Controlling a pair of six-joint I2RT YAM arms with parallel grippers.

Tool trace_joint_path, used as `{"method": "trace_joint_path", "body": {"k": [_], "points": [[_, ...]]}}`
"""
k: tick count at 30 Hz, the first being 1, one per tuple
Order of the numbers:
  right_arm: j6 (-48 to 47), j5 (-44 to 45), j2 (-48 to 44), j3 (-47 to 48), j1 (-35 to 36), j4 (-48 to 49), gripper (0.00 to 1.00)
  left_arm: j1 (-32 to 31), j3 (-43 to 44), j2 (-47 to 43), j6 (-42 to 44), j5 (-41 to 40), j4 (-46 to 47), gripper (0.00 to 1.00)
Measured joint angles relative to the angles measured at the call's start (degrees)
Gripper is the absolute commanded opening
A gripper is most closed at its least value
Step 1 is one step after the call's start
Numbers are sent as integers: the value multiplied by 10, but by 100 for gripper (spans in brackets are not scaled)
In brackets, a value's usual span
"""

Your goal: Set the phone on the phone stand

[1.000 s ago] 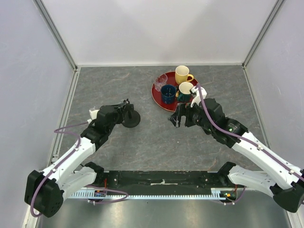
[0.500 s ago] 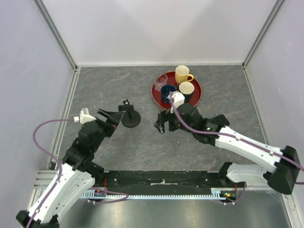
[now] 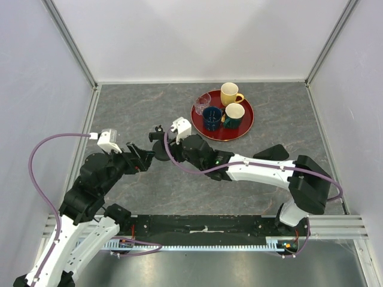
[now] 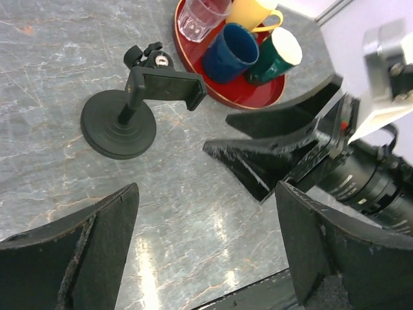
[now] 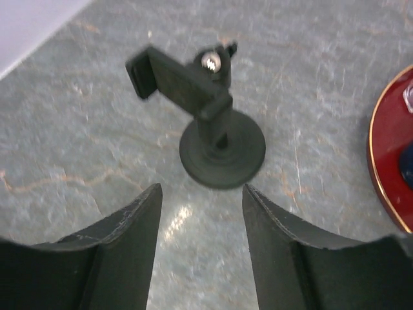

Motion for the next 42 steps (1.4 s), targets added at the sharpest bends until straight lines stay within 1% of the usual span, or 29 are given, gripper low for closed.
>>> {"method": "trace_joint_path", "body": {"k": [5, 8, 9, 11, 14, 15, 16, 17, 19, 20, 21, 22, 23, 25, 26, 29, 31, 33, 37, 39, 42], "points": [[-15, 13, 40, 44, 0, 49, 57, 0, 6, 25, 36, 0, -17, 91], [-23, 20, 59, 63, 0, 64, 50, 0, 6, 34, 48, -3, -18, 89], [-25, 22, 64, 66, 0, 66, 45, 0, 6, 35, 51, -4, -18, 88], [-30, 28, 76, 76, 0, 68, 41, 0, 5, 37, 54, -5, -17, 86], [-34, 38, 96, 94, 0, 64, 39, 0, 3, 41, 58, -5, -16, 85], [-36, 42, 101, 99, 0, 63, 35, 0, 1, 41, 60, -5, -15, 84], [-37, 48, 104, 100, 0, 62, 33, 0, -3, 41, 61, -5, -16, 83], [-40, 52, 105, 100, 0, 61, 28, 0, -7, 40, 61, -5, -16, 82], [-45, 63, 105, 101, 0, 59, 24, 0, -14, 40, 62, -5, -16, 82], [-49, 70, 105, 101, 0, 57, 24, 0, -17, 38, 63, -5, -16, 82], [-52, 77, 105, 103, 0, 54, 27, 0, -19, 35, 63, -5, -16, 81], [-55, 80, 104, 103, 0, 51, 34, 0, -21, 32, 64, -6, -14, 81], [-55, 82, 104, 104, 0, 49, 54, 0, -23, 28, 65, -6, -14, 80], [-56, 80, 103, 106, -1, 39, 72, 0, -27, 22, 65, -6, -11, 80], [-53, 78, 102, 106, 0, 31, 83, 0, -28, 20, 66, -6, -11, 80], [-41, 61, 85, 101, 0, -2, 93, 0, -31, 18, 67, -6, -7, 80], [-28, 45, 49, 82, 0, -14, 95, 0, -35, 15, 68, -6, -1, 79], [-16, 38, -7, 52, -1, -22, 98, 0, -39, 14, 68, -5, 2, 79], [11, 57, -120, 7, -13, -33, 98, 0, -39, 13, 68, -5, 5, 79], [25, 81, -168, -15, -36, -37, 98, 0, -39, 12, 68, -5, 6, 79], [67, 119, -220, -52, -120, -68, 98, 0, -39, 9, 68, -5, 7, 79]]}}
